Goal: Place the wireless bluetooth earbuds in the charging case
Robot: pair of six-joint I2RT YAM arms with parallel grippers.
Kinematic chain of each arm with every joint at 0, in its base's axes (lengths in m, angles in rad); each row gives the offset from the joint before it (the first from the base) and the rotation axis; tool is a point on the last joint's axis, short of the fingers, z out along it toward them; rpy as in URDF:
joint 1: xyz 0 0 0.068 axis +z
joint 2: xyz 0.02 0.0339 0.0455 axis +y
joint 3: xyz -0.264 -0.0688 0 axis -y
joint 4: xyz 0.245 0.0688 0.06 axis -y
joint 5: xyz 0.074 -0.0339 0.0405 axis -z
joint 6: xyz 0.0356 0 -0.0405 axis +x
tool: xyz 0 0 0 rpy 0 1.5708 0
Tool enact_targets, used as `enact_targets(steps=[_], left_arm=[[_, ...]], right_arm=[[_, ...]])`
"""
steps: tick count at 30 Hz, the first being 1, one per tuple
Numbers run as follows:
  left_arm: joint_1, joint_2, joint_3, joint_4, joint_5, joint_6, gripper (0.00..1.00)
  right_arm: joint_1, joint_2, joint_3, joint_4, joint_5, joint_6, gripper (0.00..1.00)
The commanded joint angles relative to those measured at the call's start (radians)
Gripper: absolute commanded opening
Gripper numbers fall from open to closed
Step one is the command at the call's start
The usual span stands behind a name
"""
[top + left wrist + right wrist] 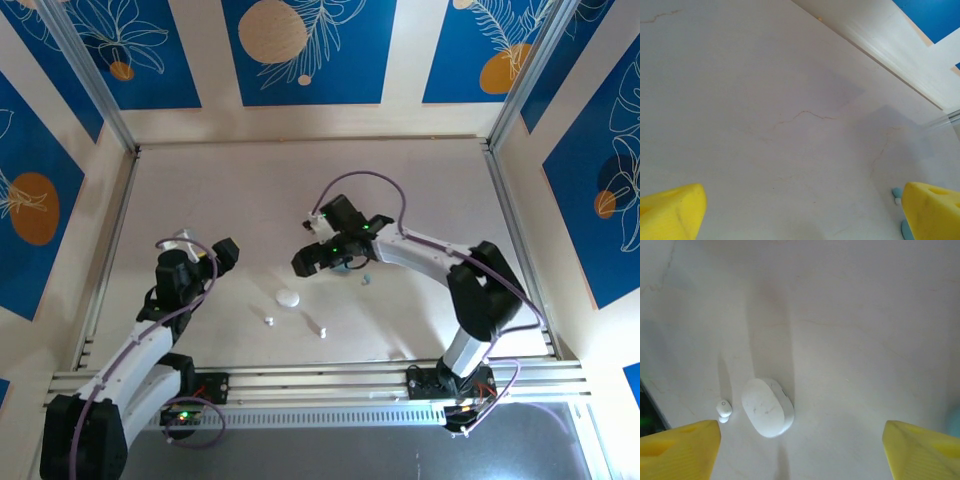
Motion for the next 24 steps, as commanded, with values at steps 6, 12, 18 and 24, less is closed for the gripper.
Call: enact_targets(steps=[6,12,18,24], left_arm=[[-0.004,-0.015,-0.012,-0.005,-0.07,-0.002,1.0],[-0.002,-0.04,-0.015,-0.017,-0.08,0.004,1.0],[-0.002,-0.039,-0.017,-0.012,-0.082,0.001,1.0],[-0.003,-0.039,-0.019,-0.01,-0.085,0.002,1.0]], right_arm=[[0.125,0.198,0.185,-0.135,0.081,-0.077,0.8],[0.174,0.246,0.218,-0.165,0.093,-0.077,0.75],[0.204,0.244,0.201,-0.171,0.108,-0.055,0.71],[0.222,0.237,0.184,-0.179,0.132,-0.035,0.65]])
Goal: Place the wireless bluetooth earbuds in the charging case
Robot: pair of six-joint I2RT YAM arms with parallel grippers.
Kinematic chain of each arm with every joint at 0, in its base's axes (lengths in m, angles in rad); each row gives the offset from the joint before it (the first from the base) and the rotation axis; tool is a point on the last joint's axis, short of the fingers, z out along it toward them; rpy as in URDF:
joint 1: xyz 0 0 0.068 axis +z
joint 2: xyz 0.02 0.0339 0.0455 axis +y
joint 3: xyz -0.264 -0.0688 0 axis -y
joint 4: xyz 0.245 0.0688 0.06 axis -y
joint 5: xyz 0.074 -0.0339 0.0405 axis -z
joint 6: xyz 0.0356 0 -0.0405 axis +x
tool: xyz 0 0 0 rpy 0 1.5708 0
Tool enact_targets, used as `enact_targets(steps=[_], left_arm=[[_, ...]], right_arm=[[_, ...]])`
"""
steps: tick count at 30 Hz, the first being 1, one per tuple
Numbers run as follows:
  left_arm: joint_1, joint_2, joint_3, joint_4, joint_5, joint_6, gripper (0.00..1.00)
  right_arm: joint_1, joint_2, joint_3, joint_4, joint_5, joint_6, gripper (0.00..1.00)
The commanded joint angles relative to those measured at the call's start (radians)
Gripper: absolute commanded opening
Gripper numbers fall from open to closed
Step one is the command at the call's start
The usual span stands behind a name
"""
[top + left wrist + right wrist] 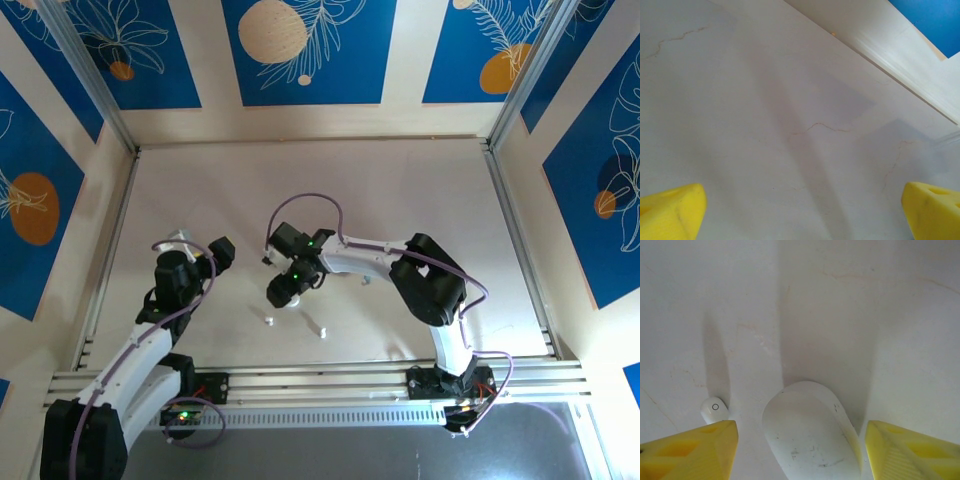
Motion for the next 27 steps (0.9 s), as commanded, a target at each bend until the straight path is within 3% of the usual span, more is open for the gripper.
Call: enact_targets(steps=[1,8,27], left_arm=[[-0.003,-0.01,-0.012,0.001,-0.017,0.001,1.0],[-0.003,-0.008,-0.013,0.008,-0.014,0.001,1.0],[-0.003,-0.007,-0.006,-0.006,-0.01,-0.003,1.0]], right_arm=[[0.018,-0.009,-0.007,-0.032,0.023,0.016,0.65],[0.036,-0.025,-0.02,-0.043,0.038,0.033,0.6],[0.065,-0.034,0.004,-0.082,0.165,0.04,0.61]])
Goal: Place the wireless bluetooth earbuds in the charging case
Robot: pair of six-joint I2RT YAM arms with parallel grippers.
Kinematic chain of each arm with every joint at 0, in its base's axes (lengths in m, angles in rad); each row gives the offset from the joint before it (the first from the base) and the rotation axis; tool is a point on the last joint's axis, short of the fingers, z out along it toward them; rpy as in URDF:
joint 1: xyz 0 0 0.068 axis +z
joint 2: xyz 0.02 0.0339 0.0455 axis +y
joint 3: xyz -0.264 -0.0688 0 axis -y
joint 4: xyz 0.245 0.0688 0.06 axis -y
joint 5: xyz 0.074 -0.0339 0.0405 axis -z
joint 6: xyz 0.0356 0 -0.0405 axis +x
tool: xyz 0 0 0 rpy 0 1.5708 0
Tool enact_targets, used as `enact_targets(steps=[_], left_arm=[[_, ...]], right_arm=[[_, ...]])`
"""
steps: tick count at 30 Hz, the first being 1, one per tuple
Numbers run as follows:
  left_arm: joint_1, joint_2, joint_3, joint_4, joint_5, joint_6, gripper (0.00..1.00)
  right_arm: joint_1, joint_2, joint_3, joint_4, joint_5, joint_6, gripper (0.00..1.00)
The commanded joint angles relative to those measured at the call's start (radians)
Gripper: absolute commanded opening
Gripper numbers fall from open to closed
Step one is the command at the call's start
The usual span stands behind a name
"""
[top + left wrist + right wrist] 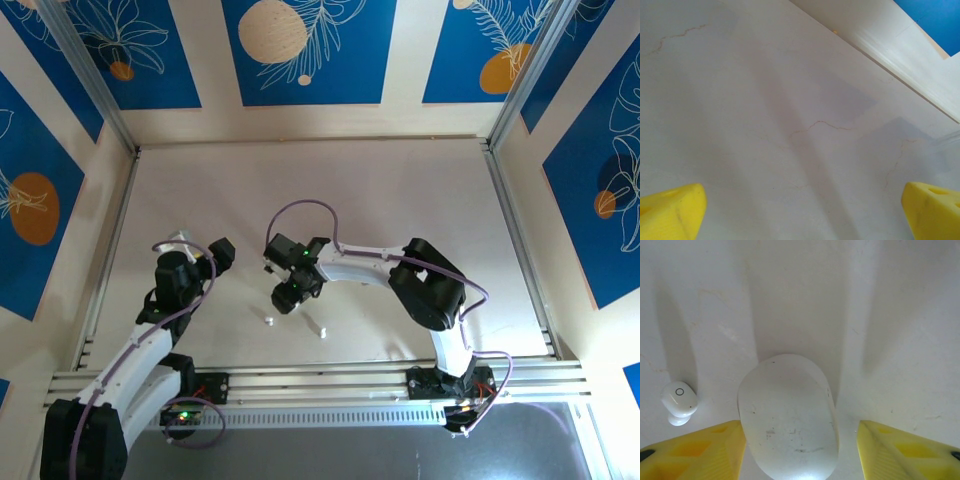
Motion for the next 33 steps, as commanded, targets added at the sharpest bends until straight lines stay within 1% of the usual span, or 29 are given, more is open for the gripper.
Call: enact_targets(steps=[1,18,22,32,33], left_arm=[[-0.003,-0.007,0.0,-0.007,-0.01,-0.003,1.0],[-0.003,-0.007,0.001,-0.007,-0.005,-0.003,1.0],[-0.003,-0.006,0.0,-0.007,-0.004,-0.003,1.0],[-0.003,-0.007,0.001,-0.005,-0.002,-0.003,1.0],[-0.002,-0.007,0.001,-0.005,-0.002,-0.004,1.0]], right_arm=[[0.011,-0.02,0.025,-0.027,0.017,0.0,0.61],[0.027,0.013,0.066,-0.035,0.021,-0.004,0.6],[0.028,0.019,0.067,-0.036,0.021,-0.003,0.57],[0.029,0.032,0.068,-0.041,0.028,0.001,0.57],[0.028,0.034,0.068,-0.041,0.028,0.001,0.55]])
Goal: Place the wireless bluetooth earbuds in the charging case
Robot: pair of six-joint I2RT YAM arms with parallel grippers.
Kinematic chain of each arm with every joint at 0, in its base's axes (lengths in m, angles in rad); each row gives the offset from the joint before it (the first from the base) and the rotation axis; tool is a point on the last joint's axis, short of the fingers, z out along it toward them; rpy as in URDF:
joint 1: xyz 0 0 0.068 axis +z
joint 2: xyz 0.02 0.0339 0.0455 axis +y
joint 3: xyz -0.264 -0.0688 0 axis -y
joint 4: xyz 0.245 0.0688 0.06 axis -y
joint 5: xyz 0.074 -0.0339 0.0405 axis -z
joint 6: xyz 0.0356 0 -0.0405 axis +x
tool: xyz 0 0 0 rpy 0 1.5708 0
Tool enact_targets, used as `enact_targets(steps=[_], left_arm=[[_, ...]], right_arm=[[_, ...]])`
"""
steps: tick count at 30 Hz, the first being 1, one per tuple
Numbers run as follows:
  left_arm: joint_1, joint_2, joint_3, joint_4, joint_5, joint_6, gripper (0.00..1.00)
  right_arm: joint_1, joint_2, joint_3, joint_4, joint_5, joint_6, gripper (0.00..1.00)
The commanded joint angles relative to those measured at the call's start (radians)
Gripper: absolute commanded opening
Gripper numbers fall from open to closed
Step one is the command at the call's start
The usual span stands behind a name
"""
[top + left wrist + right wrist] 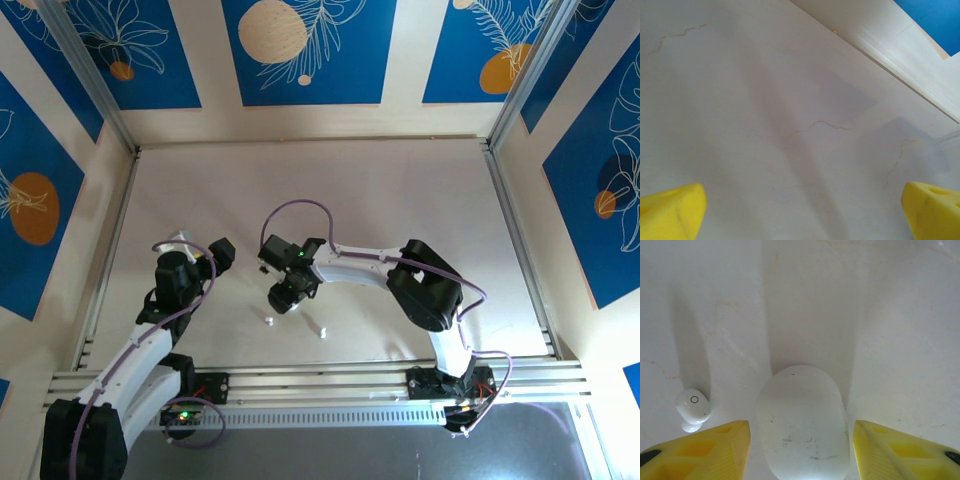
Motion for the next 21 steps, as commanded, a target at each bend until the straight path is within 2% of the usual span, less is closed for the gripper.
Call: enact_targets(steps=[1,6,14,18,21], left_arm=[[-0.003,-0.007,0.001,-0.005,-0.003,-0.004,1.0],[-0.001,-0.007,0.001,-0.005,-0.002,-0.003,1.0],[-0.002,-0.006,0.001,0.001,0.005,-0.003,1.0],[-0.002,0.013,0.004,0.023,0.045,-0.006,1.0],[-0.003,0.039,0.006,0.063,0.116,-0.009,1.0]], right_arm=[[0.008,0.018,0.029,-0.024,0.006,0.002,0.54],[0.008,0.018,0.029,-0.02,0.001,0.006,0.46],[0.005,0.003,0.026,-0.014,-0.007,0.021,0.44],[-0.012,-0.033,0.001,0.007,-0.029,0.059,0.44],[-0.043,-0.083,-0.045,0.05,-0.071,0.107,0.44]])
